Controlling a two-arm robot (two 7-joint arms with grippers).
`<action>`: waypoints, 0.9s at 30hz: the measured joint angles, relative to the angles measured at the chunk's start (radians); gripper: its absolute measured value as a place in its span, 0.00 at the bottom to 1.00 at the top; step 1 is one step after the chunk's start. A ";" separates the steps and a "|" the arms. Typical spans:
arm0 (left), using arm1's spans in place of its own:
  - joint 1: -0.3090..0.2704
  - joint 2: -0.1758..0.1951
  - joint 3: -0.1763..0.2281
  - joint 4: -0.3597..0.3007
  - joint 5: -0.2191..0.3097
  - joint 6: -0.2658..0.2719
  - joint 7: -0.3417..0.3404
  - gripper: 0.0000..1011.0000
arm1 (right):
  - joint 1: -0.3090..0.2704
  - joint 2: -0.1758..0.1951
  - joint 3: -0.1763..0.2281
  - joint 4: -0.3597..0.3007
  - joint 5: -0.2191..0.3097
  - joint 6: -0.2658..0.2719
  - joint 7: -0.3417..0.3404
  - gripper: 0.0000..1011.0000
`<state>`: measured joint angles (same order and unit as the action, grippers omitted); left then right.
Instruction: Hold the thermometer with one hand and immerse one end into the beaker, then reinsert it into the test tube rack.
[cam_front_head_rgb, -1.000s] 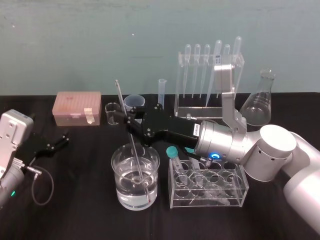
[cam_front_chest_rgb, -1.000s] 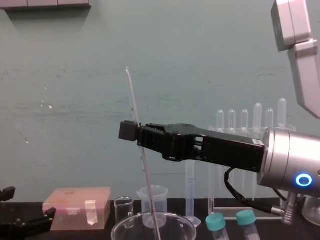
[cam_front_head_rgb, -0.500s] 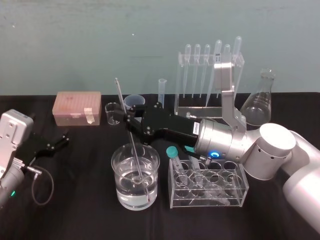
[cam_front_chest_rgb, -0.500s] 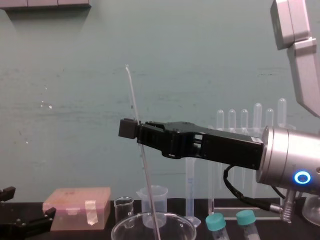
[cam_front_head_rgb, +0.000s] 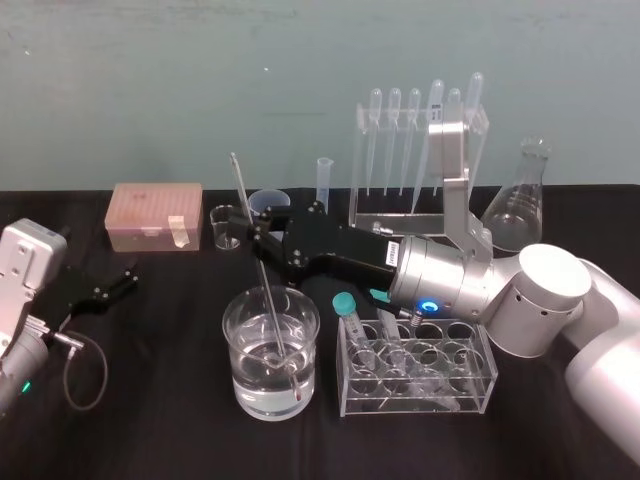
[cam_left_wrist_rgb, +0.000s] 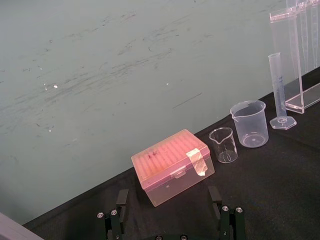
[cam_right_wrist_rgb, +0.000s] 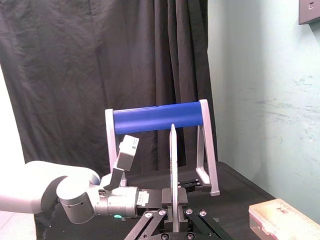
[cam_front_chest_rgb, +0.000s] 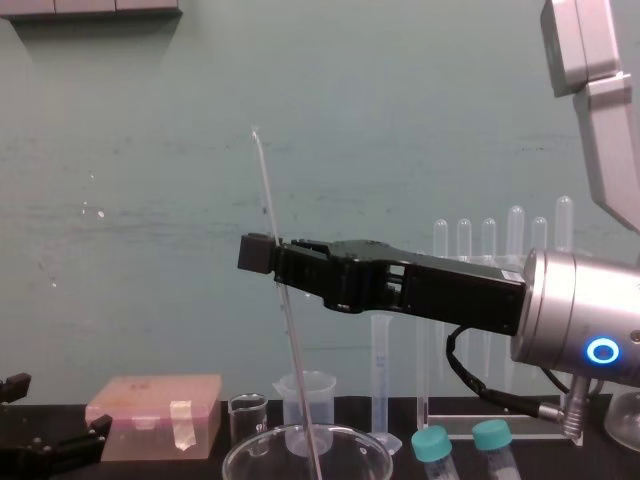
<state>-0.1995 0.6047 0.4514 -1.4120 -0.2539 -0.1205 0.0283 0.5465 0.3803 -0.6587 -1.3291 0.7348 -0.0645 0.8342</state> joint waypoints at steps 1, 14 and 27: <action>0.000 0.000 0.000 0.000 0.000 0.000 0.000 1.00 | 0.000 0.000 0.000 0.000 0.000 0.000 0.000 0.06; 0.000 0.000 0.000 0.000 0.000 0.000 0.000 1.00 | -0.001 -0.001 -0.001 0.000 -0.001 -0.001 0.000 0.06; 0.000 0.000 0.000 0.000 0.000 0.000 0.000 1.00 | -0.001 -0.003 -0.003 0.002 -0.003 -0.002 0.000 0.06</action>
<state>-0.1995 0.6047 0.4514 -1.4120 -0.2539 -0.1205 0.0283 0.5456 0.3768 -0.6613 -1.3268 0.7322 -0.0661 0.8342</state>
